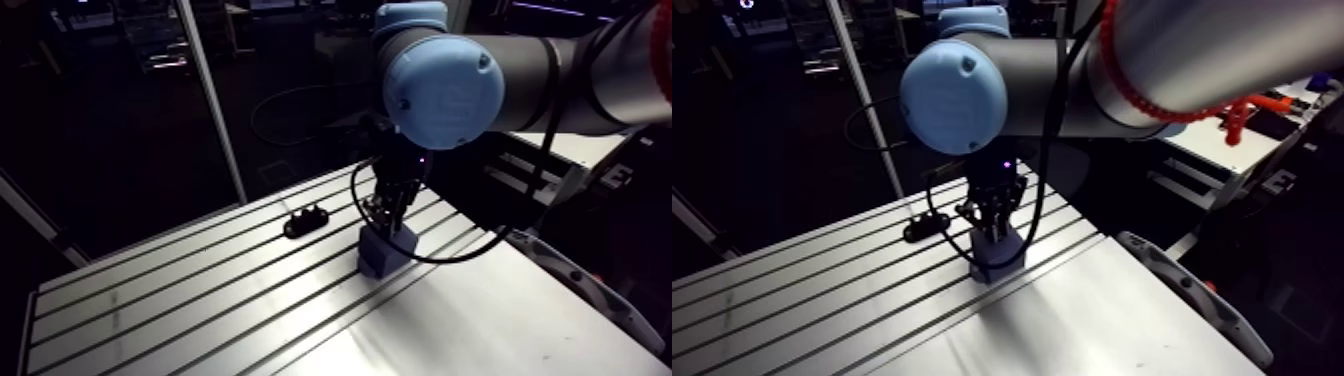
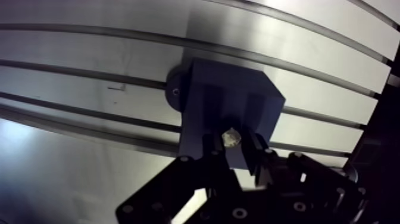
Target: Pick up the M10 bolt and insert it into the hex recess until seated.
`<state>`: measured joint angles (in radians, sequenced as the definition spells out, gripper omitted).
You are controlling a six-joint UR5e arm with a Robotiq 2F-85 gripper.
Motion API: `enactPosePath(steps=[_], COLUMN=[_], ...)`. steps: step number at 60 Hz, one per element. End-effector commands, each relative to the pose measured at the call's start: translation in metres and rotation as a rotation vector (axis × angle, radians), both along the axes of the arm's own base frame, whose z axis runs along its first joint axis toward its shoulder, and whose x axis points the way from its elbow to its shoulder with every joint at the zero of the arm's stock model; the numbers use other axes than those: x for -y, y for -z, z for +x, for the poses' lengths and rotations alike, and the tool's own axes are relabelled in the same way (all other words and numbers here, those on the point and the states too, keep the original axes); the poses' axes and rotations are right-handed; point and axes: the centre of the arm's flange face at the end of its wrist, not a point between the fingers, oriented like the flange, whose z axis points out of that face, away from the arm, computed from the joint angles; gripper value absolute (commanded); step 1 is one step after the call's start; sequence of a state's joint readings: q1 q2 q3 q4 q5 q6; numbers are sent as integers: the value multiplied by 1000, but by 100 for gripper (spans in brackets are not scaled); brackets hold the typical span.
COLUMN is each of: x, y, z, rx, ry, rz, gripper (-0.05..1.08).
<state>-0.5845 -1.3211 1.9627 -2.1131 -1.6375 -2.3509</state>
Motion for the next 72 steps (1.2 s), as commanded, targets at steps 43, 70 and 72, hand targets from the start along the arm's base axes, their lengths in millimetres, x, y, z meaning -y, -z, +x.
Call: enactPosePath(steps=[43,70,72], x=[0,0,0], y=[3,1,1], z=[-1,-2,-2], rx=[4,0,0], ry=[-9,-17,-17], rz=[-3,-2,-2], gripper=[70,71,71])
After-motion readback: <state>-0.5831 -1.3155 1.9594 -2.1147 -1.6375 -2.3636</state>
